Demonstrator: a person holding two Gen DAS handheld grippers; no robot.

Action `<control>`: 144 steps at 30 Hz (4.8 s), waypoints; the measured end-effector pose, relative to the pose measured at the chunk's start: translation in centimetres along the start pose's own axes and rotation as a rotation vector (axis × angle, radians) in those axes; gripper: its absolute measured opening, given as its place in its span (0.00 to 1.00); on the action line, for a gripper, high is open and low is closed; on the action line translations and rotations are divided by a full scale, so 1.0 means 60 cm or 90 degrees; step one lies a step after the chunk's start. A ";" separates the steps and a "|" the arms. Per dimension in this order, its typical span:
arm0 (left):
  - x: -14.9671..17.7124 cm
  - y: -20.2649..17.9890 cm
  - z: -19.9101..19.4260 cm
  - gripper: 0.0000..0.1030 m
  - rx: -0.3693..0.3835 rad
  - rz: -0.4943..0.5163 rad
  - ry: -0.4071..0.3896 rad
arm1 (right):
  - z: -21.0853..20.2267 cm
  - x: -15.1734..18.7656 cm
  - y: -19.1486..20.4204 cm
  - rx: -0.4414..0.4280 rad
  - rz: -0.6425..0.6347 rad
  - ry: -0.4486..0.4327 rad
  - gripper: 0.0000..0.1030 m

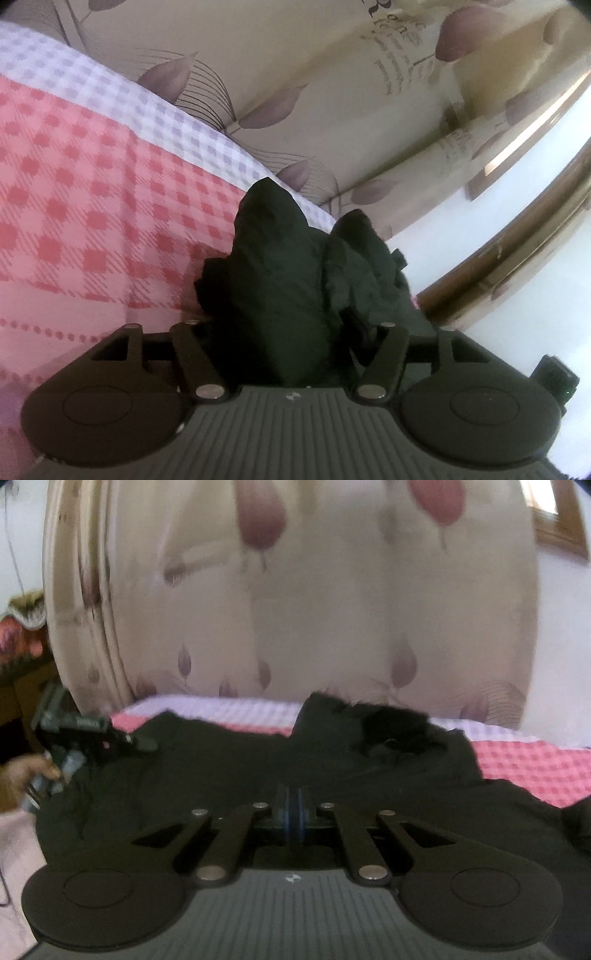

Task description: Fold large clothes

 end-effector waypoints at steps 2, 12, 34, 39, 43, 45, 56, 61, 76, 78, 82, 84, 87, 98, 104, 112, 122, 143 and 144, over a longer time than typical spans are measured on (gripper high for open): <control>0.005 -0.008 0.004 0.64 -0.003 0.019 0.015 | 0.015 0.009 0.012 0.025 -0.043 0.011 0.05; 0.005 -0.050 0.014 0.37 0.003 -0.006 0.067 | 0.072 0.064 0.005 0.036 0.001 0.042 0.04; 0.059 -0.522 0.129 0.32 -0.002 -0.027 0.169 | 0.070 0.084 -0.096 -0.051 0.298 0.030 0.03; 0.122 -0.534 0.193 0.36 0.036 -0.096 0.188 | -0.009 0.100 -0.159 -0.077 0.465 -0.053 0.05; 0.172 -0.495 0.231 0.46 0.120 -0.185 0.171 | -0.089 0.116 -0.192 -0.086 0.515 -0.096 0.06; 0.197 -0.484 0.241 0.47 0.155 -0.189 0.148 | -0.128 0.128 -0.210 -0.086 0.539 -0.113 0.07; 0.275 -0.413 0.219 0.63 0.336 -0.304 -0.128 | -0.259 0.134 -0.245 -0.101 0.627 -0.235 0.76; 0.297 -0.404 0.196 0.66 0.352 -0.300 -0.179 | -0.258 0.098 -0.225 -0.077 0.566 -0.216 0.82; 0.369 -0.386 0.048 0.76 0.231 -0.259 -0.254 | -0.107 0.002 -0.150 0.042 0.250 -0.023 0.51; 0.381 -0.393 0.044 0.76 0.223 -0.218 -0.234 | -0.100 0.002 -0.155 0.032 0.229 -0.020 0.38; 0.392 -0.408 0.051 0.78 0.230 -0.174 -0.211 | -0.089 -0.024 -0.168 0.015 0.221 -0.029 0.16; 0.390 -0.418 0.054 0.82 0.237 -0.185 -0.211 | -0.096 -0.050 -0.174 0.012 0.214 -0.047 0.11; 0.385 -0.444 0.050 0.92 0.251 -0.165 -0.226 | -0.123 -0.088 -0.191 0.002 0.209 -0.091 0.08; 0.428 -0.448 0.106 0.99 0.251 -0.116 -0.178 | -0.139 0.002 -0.304 0.056 0.321 -0.047 0.24; 0.430 -0.446 0.109 1.00 0.262 -0.092 -0.179 | -0.223 -0.063 -0.308 0.120 0.267 -0.147 0.39; 0.442 -0.456 0.101 1.00 0.263 -0.047 -0.190 | -0.057 -0.097 -0.161 0.025 0.090 0.060 0.57; 0.384 -0.427 0.026 1.00 0.181 -0.174 -0.248 | -0.112 -0.166 -0.163 -0.017 0.018 -0.054 0.05; 0.413 -0.451 0.117 1.00 0.129 -0.007 -0.134 | -0.245 0.031 -0.365 0.065 0.301 -0.156 0.09; 0.412 -0.448 0.118 1.00 0.125 -0.011 -0.134 | -0.253 0.029 -0.365 0.072 0.311 -0.165 0.09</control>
Point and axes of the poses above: each gripper's, at about its wrist camera, not at the fingertips, and z roughly the way its jaws point, y to its left, x to its underside, the point moved 2 cm from there along z, roughly the way its jaws point, and after that the axes turned 11 degrees about -y, right-handed, at the moved point
